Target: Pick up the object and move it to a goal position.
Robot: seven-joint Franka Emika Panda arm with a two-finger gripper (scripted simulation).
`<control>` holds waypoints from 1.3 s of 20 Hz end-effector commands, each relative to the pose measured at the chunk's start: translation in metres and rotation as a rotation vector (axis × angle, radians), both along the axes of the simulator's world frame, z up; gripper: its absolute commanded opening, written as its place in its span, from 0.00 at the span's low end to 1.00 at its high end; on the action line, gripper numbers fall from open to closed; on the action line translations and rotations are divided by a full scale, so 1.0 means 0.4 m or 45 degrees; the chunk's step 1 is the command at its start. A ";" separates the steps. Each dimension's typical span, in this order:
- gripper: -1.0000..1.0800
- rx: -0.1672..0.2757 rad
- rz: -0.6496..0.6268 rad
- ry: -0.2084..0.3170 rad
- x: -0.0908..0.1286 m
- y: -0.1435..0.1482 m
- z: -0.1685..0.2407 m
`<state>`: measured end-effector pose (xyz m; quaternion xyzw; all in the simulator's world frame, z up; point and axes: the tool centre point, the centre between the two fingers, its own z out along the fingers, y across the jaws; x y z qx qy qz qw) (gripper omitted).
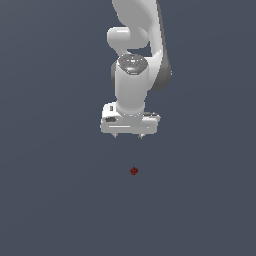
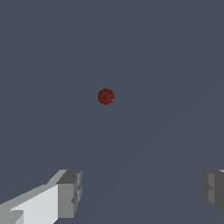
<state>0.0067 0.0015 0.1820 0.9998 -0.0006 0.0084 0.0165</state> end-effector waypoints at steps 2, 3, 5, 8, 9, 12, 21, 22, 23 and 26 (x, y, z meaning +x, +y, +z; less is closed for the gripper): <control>0.96 0.000 -0.002 0.000 0.003 -0.001 -0.003; 0.96 0.001 -0.003 0.001 0.006 0.000 -0.006; 0.96 0.002 -0.005 0.001 0.014 0.002 -0.014; 0.96 0.004 -0.010 0.002 0.032 0.007 -0.031; 0.96 0.005 -0.012 0.003 0.039 0.009 -0.039; 0.96 0.009 -0.020 0.005 0.064 0.016 -0.066; 0.96 0.028 -0.055 0.013 0.153 0.046 -0.191; 0.96 0.030 -0.058 0.014 0.161 0.049 -0.204; 0.96 0.032 -0.062 0.015 0.167 0.051 -0.216; 0.96 0.036 -0.070 0.017 0.183 0.058 -0.247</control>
